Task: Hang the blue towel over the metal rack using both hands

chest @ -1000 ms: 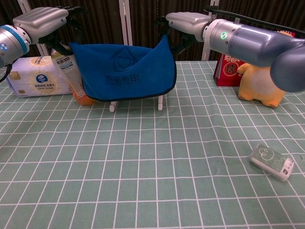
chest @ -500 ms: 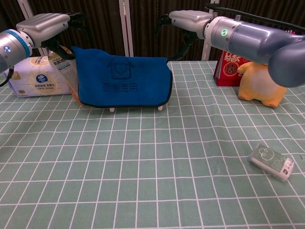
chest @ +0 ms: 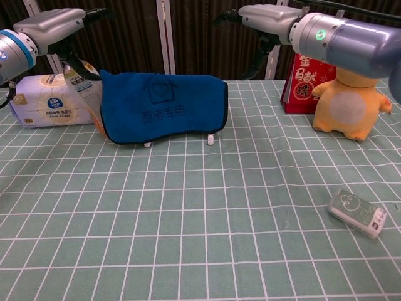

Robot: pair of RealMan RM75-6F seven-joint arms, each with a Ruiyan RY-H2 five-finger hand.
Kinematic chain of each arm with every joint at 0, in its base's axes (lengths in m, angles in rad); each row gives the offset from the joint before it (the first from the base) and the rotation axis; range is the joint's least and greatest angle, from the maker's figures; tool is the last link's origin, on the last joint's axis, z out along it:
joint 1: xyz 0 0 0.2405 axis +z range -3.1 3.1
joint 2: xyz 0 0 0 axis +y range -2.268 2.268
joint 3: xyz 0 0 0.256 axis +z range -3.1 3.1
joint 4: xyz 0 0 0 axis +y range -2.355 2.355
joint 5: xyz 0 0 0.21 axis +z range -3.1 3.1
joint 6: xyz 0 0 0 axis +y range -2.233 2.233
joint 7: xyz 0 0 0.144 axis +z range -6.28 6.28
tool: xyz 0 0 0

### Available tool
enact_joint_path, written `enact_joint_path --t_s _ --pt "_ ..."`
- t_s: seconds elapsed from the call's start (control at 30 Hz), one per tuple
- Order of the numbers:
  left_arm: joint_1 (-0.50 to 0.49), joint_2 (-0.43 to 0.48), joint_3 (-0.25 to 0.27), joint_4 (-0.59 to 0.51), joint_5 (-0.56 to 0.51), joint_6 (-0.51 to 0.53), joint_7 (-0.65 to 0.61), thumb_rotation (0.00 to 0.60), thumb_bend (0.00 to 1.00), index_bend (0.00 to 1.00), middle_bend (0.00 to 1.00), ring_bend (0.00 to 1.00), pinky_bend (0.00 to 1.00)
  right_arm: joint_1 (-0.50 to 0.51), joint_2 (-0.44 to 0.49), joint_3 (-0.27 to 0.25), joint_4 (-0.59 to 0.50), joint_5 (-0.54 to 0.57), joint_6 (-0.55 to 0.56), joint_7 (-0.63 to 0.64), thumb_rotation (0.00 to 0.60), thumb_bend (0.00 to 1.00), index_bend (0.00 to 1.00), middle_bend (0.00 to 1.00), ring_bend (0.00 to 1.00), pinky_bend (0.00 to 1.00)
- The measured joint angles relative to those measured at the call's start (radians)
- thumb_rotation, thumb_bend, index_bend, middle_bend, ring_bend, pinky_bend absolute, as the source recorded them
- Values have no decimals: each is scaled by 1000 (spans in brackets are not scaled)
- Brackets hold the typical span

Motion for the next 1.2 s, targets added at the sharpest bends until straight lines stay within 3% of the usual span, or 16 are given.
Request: enact_joint_path --t_s 0.13,0.57,0.73,0.87,1.0,1.2 --pt "9 50 -12 -90 -12 3 9 600 0 0 0 0 0 -50 80 -15 -109 -11 47 -21 600 146 64 0 0 0" --pt "104 343 -31 -604 -47 57 119 600 0 0 0 0 0 -217 330 -66 -488 -36 196 -165 600 145 65 0 0 0" --pt "152 414 -26 -698 -36 109 142 600 0 0 0 0 0 -275 382 -94 -560 -60 252 -188 600 147 65 0 0 0" --pt "219 470 -4 -777 -4 197 168 600 0 0 0 0 0 -343 438 -128 -628 -103 331 -191 600 141 64 0 0 0" --pt "308 514 28 -850 14 308 236 600 0 0 0 0 0 -427 487 -163 -681 -138 419 -193 600 65 50 0 0 0" --pt "506 539 123 -931 45 512 368 600 0 0 0 0 0 -579 536 -224 -731 -154 551 -213 600 0 4 0 0 0"
